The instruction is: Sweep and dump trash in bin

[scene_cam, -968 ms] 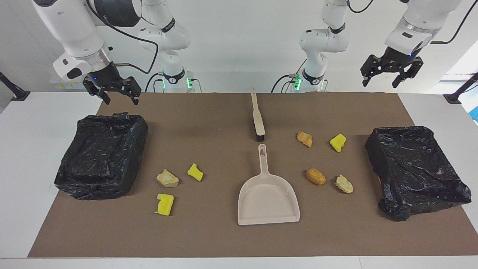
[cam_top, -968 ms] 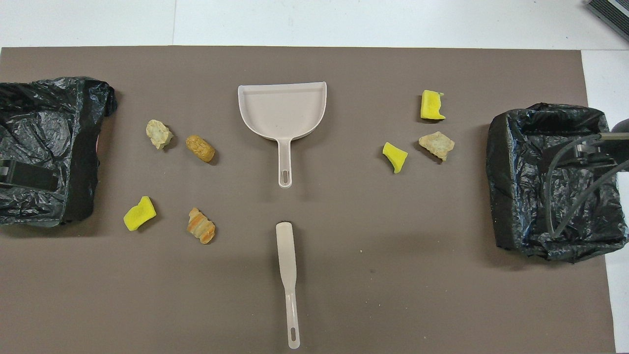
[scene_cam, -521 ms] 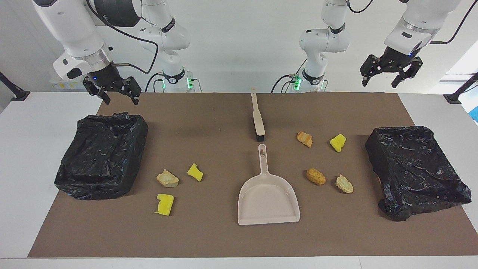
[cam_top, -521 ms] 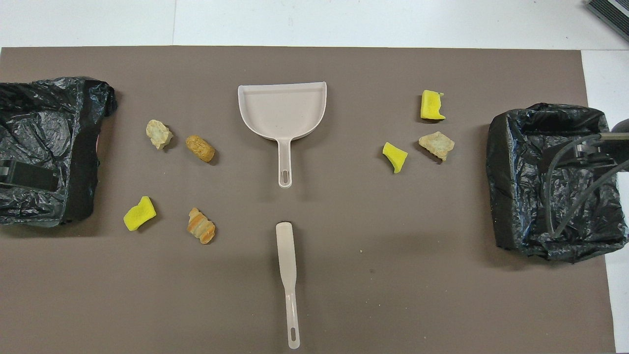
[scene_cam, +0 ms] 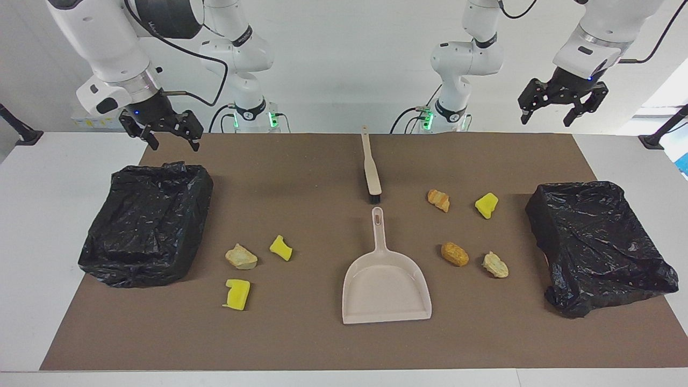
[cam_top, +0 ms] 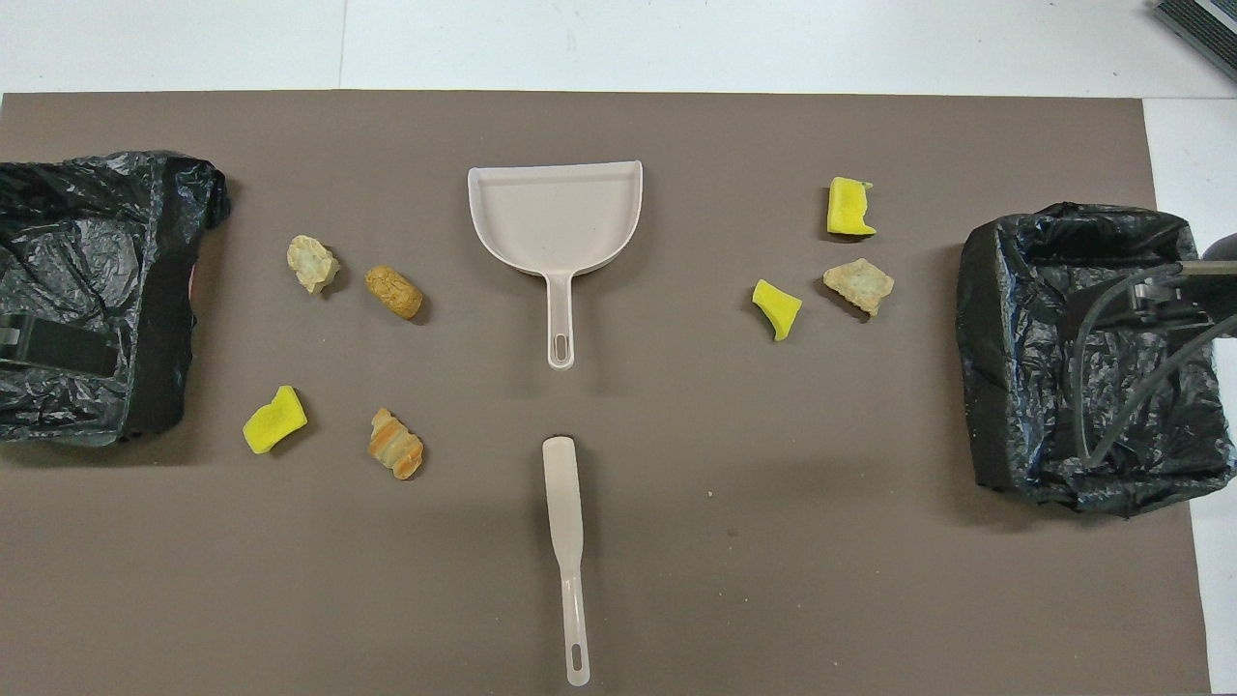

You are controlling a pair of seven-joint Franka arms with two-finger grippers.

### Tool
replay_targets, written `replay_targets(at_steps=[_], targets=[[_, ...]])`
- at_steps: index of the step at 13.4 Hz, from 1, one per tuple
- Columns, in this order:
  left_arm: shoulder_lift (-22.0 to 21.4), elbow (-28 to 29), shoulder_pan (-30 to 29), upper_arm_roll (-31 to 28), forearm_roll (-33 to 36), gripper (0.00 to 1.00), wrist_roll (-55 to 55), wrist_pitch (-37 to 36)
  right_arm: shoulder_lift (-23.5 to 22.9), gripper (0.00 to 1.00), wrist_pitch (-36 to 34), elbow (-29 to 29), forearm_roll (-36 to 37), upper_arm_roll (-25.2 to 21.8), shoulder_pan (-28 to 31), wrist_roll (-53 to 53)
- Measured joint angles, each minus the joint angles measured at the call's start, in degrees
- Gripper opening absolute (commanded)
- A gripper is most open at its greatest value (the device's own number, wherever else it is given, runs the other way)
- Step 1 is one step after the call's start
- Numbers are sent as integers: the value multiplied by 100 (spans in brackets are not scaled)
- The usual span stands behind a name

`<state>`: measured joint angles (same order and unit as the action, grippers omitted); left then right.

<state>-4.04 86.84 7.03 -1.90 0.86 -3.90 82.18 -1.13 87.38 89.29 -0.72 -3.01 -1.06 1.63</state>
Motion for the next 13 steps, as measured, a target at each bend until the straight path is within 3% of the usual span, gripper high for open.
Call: replay_targets(at_steps=[6,13], targets=[[-19,60,20,86,-10,100,0,-3,0,100,0,0,0,0,0,0],[-525,811,28,473,-148,100,8,9,0,100,0,0,0,0,0,0]])
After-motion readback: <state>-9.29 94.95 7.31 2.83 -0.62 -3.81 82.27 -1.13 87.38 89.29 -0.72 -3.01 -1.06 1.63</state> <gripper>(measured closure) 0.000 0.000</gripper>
